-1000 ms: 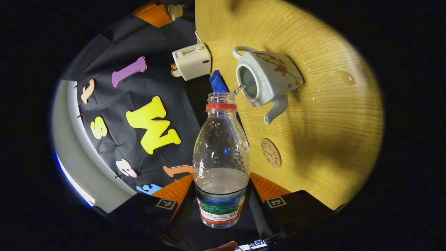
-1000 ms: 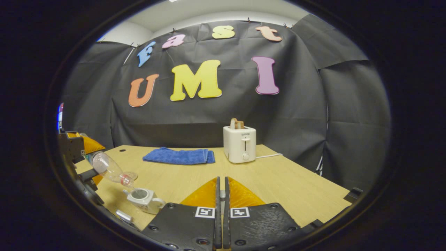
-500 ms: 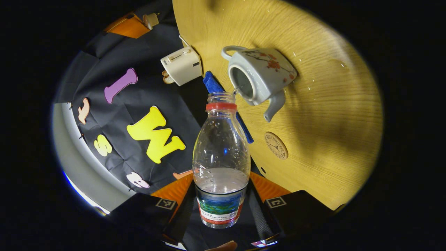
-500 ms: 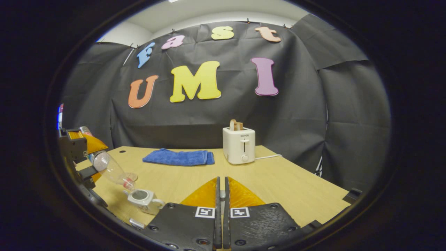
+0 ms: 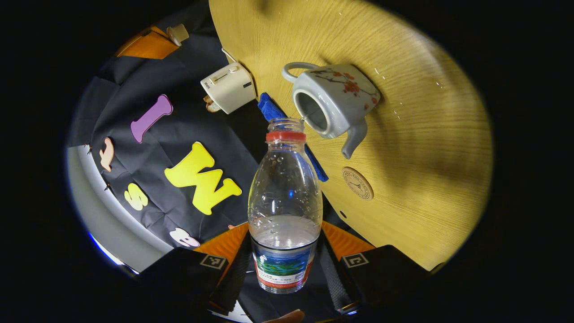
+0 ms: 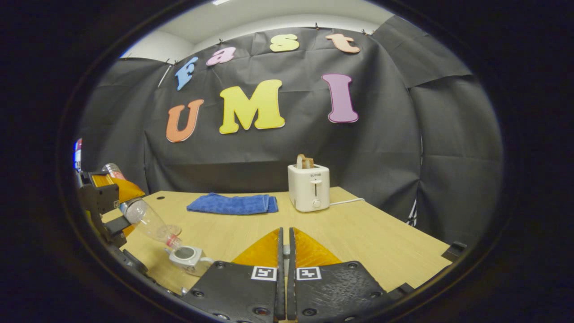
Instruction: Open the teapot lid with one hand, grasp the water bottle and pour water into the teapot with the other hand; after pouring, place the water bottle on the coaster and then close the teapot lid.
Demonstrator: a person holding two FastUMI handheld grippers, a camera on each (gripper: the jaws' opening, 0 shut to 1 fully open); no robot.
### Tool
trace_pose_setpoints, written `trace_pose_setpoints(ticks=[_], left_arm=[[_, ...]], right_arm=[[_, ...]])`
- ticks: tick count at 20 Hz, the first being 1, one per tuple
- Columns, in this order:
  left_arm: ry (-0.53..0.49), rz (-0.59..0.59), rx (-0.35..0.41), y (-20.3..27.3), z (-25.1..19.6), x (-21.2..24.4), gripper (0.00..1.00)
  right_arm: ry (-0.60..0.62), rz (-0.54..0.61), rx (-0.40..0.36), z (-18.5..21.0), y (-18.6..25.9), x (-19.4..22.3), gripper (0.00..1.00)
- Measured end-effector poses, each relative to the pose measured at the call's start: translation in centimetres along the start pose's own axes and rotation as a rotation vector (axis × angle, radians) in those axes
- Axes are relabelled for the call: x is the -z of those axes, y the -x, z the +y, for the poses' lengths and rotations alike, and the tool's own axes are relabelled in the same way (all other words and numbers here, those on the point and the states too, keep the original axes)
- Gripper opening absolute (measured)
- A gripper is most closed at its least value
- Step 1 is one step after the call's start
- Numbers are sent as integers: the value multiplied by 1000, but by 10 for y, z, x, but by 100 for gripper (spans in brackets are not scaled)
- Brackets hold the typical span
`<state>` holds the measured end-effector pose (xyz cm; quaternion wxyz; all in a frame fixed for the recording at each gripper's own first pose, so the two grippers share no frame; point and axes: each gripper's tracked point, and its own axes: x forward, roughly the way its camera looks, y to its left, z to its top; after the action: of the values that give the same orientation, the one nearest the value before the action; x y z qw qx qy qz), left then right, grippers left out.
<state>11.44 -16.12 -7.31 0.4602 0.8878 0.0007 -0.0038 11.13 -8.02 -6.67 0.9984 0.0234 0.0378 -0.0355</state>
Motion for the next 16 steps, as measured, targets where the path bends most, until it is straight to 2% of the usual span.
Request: trace_pose_setpoints(ticks=[3, 7, 16], left_arm=[[-24, -13, -22, 0, 4, -5, 79], [-7, -8, -7, -4, 0, -1, 79], [1, -10, 3, -7, -4, -1, 80]], right_arm=[[18, -19, 12, -6, 2, -5, 1], [10, -9, -12, 1, 3, -3, 1], [21, 6, -15, 6, 2, 3, 1]])
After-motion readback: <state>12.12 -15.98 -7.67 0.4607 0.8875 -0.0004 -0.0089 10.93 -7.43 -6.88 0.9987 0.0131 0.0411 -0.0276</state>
